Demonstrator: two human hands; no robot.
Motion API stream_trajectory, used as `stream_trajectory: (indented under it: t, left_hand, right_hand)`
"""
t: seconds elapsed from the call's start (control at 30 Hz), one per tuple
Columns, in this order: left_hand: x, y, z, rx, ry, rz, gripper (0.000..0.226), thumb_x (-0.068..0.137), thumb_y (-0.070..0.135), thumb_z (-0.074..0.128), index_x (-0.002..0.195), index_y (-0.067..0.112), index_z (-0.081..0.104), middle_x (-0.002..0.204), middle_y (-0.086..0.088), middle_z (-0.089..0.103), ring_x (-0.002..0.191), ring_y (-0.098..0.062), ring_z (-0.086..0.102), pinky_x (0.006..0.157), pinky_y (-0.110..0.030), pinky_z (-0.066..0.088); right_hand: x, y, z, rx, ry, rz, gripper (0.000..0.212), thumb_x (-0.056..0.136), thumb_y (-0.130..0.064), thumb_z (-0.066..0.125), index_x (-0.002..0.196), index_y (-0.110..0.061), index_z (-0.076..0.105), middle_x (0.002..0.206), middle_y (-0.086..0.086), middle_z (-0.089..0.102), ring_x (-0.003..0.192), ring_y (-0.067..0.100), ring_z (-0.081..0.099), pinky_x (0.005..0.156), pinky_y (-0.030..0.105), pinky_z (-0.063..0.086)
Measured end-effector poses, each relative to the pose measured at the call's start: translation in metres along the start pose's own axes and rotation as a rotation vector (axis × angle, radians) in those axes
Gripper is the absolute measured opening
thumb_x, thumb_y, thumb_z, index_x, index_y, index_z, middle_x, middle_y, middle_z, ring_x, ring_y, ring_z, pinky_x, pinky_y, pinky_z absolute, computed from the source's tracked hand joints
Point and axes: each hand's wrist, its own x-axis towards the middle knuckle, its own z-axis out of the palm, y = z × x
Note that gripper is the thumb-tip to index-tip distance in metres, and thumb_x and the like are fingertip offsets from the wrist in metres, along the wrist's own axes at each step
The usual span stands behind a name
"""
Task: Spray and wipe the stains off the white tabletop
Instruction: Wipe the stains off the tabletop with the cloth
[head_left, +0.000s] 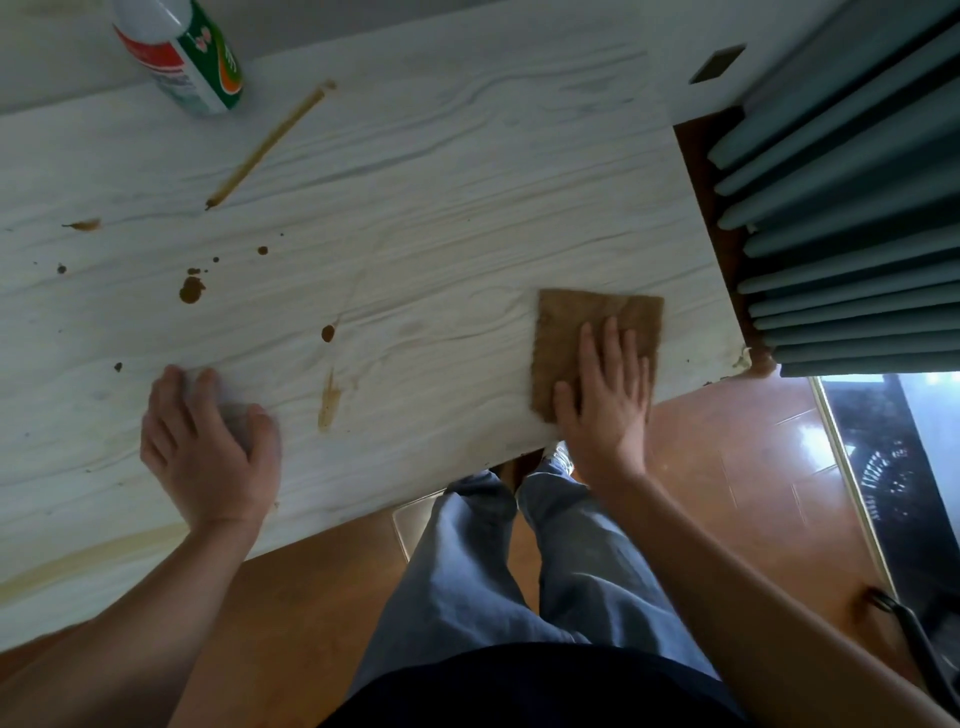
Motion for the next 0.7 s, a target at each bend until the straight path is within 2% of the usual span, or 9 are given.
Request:
stream_trajectory:
  t: [0.1, 0.17, 0.2, 0.33, 0.47, 0.63, 0.7]
  left_hand:
    - [-0.001, 0.001, 0.000, 0.003, 0.006, 0.005, 0.062, 0.092, 0.040, 0.043, 0.147, 0.012, 0.041, 0.165, -0.016, 0.029, 0.154, -0.036, 0.023, 0.120, -0.056, 0.021]
    - [-0.002, 0.002, 0.000, 0.012, 0.016, 0.015, 0.061, 0.092, 0.039, 0.043, 0.147, 0.012, 0.040, 0.165, -0.017, 0.029, 0.153, -0.038, 0.025, 0.118, -0.057, 0.023]
    - [-0.002, 0.001, 0.001, 0.013, 0.022, 0.018, 0.061, 0.092, 0.038, 0.043, 0.147, 0.011, 0.041, 0.165, -0.017, 0.029, 0.152, -0.039, 0.026, 0.118, -0.057, 0.024]
    - [-0.001, -0.005, 0.006, 0.012, 0.044, 0.047, 0.059, 0.093, 0.037, 0.042, 0.145, 0.010, 0.041, 0.164, -0.018, 0.031, 0.151, -0.040, 0.029, 0.116, -0.055, 0.025]
    - [0.000, -0.012, 0.011, 0.007, 0.043, 0.049, 0.058, 0.094, 0.037, 0.044, 0.145, 0.011, 0.040, 0.164, -0.017, 0.030, 0.150, -0.041, 0.029, 0.114, -0.055, 0.026]
    - [0.000, -0.016, 0.015, 0.006, 0.048, 0.052, 0.056, 0.094, 0.036, 0.044, 0.145, 0.013, 0.039, 0.163, -0.018, 0.031, 0.147, -0.045, 0.032, 0.113, -0.056, 0.027]
    - [0.000, -0.014, 0.014, -0.015, 0.044, 0.038, 0.056, 0.094, 0.036, 0.044, 0.145, 0.013, 0.039, 0.164, -0.017, 0.030, 0.148, -0.044, 0.031, 0.115, -0.056, 0.026]
  right_hand:
    - [-0.033, -0.015, 0.011, -0.010, -0.063, -0.148, 0.070, 0.100, -0.044, 0.036, 0.162, -0.022, 0.015, 0.170, 0.005, 0.006, 0.157, 0.025, -0.003, 0.127, 0.042, -0.005]
    - [-0.033, 0.000, 0.008, -0.012, -0.077, -0.202, 0.068, 0.102, -0.045, 0.039, 0.162, -0.023, 0.015, 0.170, 0.001, 0.006, 0.157, 0.020, -0.003, 0.127, 0.039, -0.003]
    - [-0.028, 0.012, 0.004, -0.009, -0.058, -0.181, 0.068, 0.102, -0.044, 0.040, 0.162, -0.023, 0.017, 0.170, 0.001, 0.008, 0.157, 0.020, -0.001, 0.128, 0.040, 0.000]
    - [0.004, 0.074, -0.019, 0.022, 0.037, 0.092, 0.068, 0.102, -0.044, 0.040, 0.162, -0.023, 0.018, 0.170, 0.002, 0.012, 0.157, 0.023, 0.006, 0.127, 0.046, 0.010]
    - [0.045, 0.115, -0.040, 0.000, 0.019, 0.124, 0.068, 0.102, -0.048, 0.036, 0.162, -0.024, 0.013, 0.170, 0.003, 0.008, 0.156, 0.026, 0.004, 0.127, 0.049, 0.007]
    - [0.061, 0.096, -0.034, -0.001, 0.073, 0.242, 0.070, 0.099, -0.046, 0.030, 0.162, -0.021, 0.013, 0.170, 0.006, 0.009, 0.157, 0.027, 0.003, 0.127, 0.048, 0.003]
    - [0.050, 0.080, -0.029, 0.028, 0.078, 0.234, 0.070, 0.099, -0.045, 0.032, 0.162, -0.021, 0.013, 0.170, 0.006, 0.008, 0.157, 0.027, 0.002, 0.127, 0.047, 0.001]
